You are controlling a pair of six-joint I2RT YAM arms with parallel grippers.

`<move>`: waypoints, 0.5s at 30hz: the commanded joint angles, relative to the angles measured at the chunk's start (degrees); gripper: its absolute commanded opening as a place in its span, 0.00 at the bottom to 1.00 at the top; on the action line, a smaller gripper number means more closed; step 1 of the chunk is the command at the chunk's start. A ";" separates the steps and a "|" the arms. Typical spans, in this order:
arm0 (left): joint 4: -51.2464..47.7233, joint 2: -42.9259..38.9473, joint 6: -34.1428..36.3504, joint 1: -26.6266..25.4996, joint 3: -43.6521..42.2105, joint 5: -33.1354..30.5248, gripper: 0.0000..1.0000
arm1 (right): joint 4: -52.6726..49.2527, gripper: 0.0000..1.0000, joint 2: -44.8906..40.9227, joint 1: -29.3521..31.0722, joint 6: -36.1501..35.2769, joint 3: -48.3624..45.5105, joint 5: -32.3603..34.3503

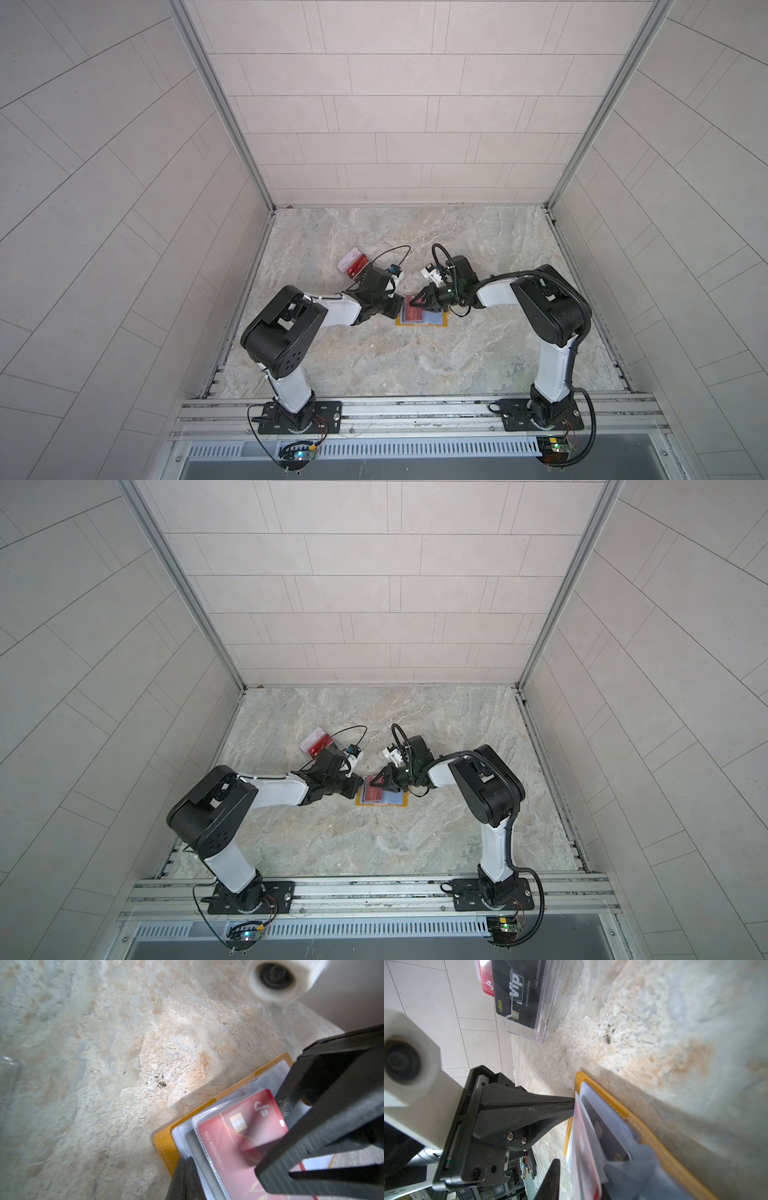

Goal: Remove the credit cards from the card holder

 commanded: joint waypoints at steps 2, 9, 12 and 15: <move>-6.39 0.65 0.46 -0.34 -1.99 0.21 0.00 | 3.71 0.23 -2.46 -0.88 1.84 -1.39 -1.47; -6.58 0.65 0.55 -0.35 -1.82 -0.04 0.00 | 3.98 0.23 -2.87 -1.83 1.70 -2.29 -1.64; -6.66 0.64 0.55 -0.34 -1.81 -0.07 0.00 | 4.23 0.23 -3.22 -2.33 1.71 -2.84 -1.82; -6.75 0.64 0.55 -0.35 -1.72 -0.08 0.00 | 5.04 0.22 -3.76 -2.75 2.12 -3.51 -2.05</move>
